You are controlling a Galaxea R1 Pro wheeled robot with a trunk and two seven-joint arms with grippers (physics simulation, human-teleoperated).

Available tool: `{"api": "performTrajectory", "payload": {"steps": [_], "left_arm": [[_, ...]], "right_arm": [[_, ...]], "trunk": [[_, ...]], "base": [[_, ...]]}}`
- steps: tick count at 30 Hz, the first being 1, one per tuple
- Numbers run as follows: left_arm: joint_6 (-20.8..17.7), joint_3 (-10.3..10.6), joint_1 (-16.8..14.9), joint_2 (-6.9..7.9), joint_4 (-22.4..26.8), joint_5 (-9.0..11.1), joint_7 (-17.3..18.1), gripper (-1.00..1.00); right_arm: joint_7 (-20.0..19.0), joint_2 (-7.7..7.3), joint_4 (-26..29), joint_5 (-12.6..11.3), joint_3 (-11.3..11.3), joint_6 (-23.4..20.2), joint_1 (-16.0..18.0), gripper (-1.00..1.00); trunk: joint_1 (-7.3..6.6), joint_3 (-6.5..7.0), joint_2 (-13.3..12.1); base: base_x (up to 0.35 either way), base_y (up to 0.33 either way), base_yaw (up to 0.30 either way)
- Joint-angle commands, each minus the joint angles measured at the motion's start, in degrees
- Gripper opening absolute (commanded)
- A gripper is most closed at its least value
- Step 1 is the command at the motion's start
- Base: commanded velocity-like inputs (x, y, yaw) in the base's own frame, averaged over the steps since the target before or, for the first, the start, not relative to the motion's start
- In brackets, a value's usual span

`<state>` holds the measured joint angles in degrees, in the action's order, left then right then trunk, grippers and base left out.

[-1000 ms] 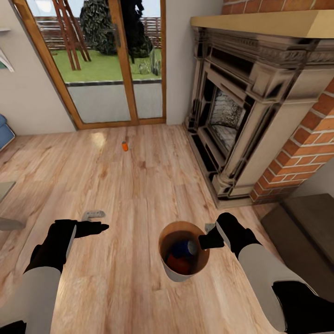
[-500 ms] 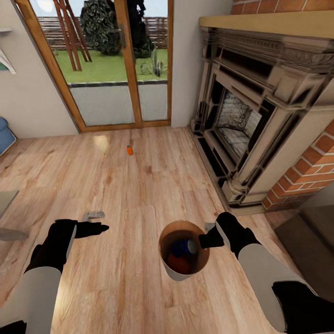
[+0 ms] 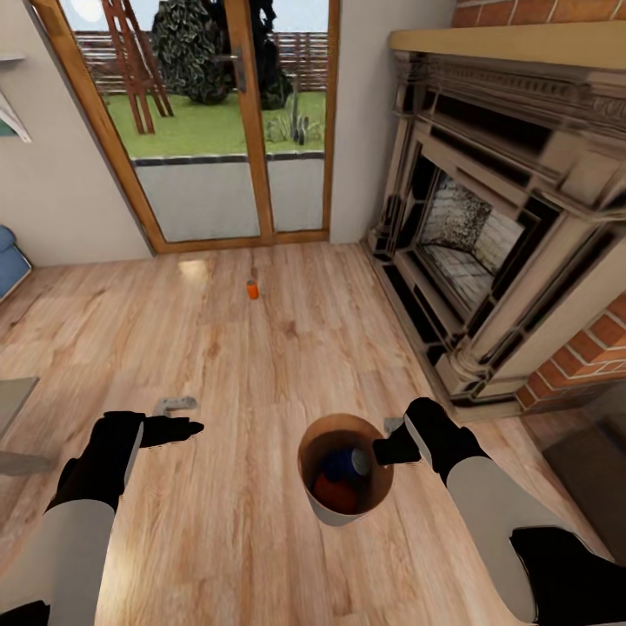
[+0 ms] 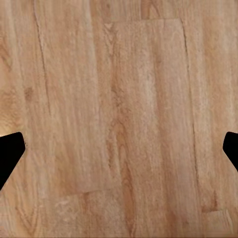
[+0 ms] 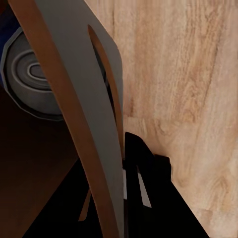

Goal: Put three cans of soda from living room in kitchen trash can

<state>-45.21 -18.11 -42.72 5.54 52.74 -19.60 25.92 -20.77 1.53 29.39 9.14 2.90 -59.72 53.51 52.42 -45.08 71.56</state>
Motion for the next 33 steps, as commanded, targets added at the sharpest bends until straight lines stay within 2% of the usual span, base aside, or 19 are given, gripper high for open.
{"api": "performTrajectory", "payload": {"steps": [1, 11, 19, 21, 24, 28, 33], "left_arm": [[-0.01, 0.0, 0.0, 0.0, -0.01, 0.0, 0.0, 1.0], [0.0, 0.01, 0.0, 0.0, -0.01, 0.0, 0.01, 1.0], [-0.01, 0.0, 0.0, 0.0, -0.01, 0.0, -0.01, 1.0], [0.02, 0.0, 0.0, 0.0, -0.01, 0.0, -0.04, 1.0], [0.03, 0.01, 0.0, 0.0, -0.01, -0.01, -0.11, 1.0], [0.04, 0.05, 0.0, 0.0, -0.06, -0.06, -0.15, 1.0], [0.04, 0.08, 0.0, 0.0, -0.09, -0.08, -0.22, 1.0]], "right_arm": [[-0.39, 0.03, -0.01, -1.93, -0.11, -0.28, 0.02, -1.0], [-0.32, 0.05, -0.03, -1.89, -0.12, -0.28, 0.02, -1.0], [-0.38, -0.63, -0.03, -1.85, -0.3, -0.28, 0.11, -1.0], [-0.46, -2.54, -0.03, -1.86, -0.32, -0.28, 0.11, -1.0], [-0.58, -4.28, -0.05, -1.88, -0.34, -0.28, 0.11, -1.0], [-0.69, -5.45, -0.09, -1.86, -0.29, -0.28, 0.11, -1.0], [-0.74, -5.99, -0.11, -1.85, -0.29, -0.28, 0.11, -1.0]], "trunk": [[0.0, 0.01, 0.0], [0.0, 0.01, 0.0], [0.0, 0.01, 0.0], [0.0, 0.01, 0.0], [0.0, 0.01, 0.0], [0.0, 0.01, 0.0], [0.0, 0.01, 0.0]], "base": [[0.267, 0.227, 0.0], [0.275, 0.214, 0.0], [0.3, 0.172, 0.0], [0.307, 0.154, 0.0], [0.313, 0.131, 0.0], [0.318, 0.113, 0.0], [0.32, 0.104, 0.0]]}}
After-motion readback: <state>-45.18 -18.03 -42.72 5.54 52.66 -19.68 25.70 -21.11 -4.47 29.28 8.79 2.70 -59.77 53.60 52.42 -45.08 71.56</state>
